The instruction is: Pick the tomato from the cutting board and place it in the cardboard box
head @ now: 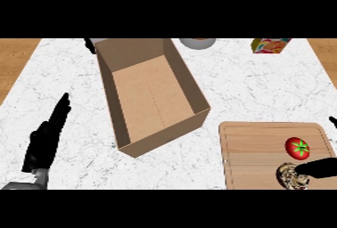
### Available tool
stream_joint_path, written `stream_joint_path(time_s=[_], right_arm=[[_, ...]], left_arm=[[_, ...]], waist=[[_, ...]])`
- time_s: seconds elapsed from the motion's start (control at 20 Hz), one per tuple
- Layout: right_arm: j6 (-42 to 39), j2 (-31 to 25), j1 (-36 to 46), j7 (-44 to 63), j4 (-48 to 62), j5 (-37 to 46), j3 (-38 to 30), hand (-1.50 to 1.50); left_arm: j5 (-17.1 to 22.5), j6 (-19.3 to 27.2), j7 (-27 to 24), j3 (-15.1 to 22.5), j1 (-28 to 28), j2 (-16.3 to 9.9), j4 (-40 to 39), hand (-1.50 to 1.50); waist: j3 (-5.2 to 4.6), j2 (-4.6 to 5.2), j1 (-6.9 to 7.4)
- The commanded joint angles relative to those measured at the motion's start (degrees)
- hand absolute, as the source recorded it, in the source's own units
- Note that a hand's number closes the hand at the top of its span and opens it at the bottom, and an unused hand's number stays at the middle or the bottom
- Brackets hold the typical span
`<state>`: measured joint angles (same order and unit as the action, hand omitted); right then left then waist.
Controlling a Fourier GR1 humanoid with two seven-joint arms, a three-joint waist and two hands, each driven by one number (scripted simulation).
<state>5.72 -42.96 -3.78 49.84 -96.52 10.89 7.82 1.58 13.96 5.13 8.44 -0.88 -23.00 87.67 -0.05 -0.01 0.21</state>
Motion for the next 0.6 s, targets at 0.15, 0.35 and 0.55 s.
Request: stream_joint_path(time_s=[0.15, 0.35, 0.55], right_arm=[[-3.9, 4.9, 0.5, 4.5, 0.8, 5.4, -0.7, -1.5], [-7.7, 7.4, 6.3, 7.3, 4.8, 6.3, -2.4, -1.5], [-6.1, 10.8, 2.5, -0.9, 8.5, 10.5, -4.4, -1.5]], left_arm=[[-4.0, -0.2, -0.9, -0.2, -0.7, 4.5, -2.8, 0.0], [-5.4, -0.9, 1.0, 0.1, 2.8, 5.1, 3.4, 0.0], [-5.5, -3.1, 0.3, -4.0, 0.3, 5.3, 0.1, 0.0]], waist=[[0.04, 0.02, -0.33], [0.05, 0.0, 0.04], [0.05, 0.01, -0.2]])
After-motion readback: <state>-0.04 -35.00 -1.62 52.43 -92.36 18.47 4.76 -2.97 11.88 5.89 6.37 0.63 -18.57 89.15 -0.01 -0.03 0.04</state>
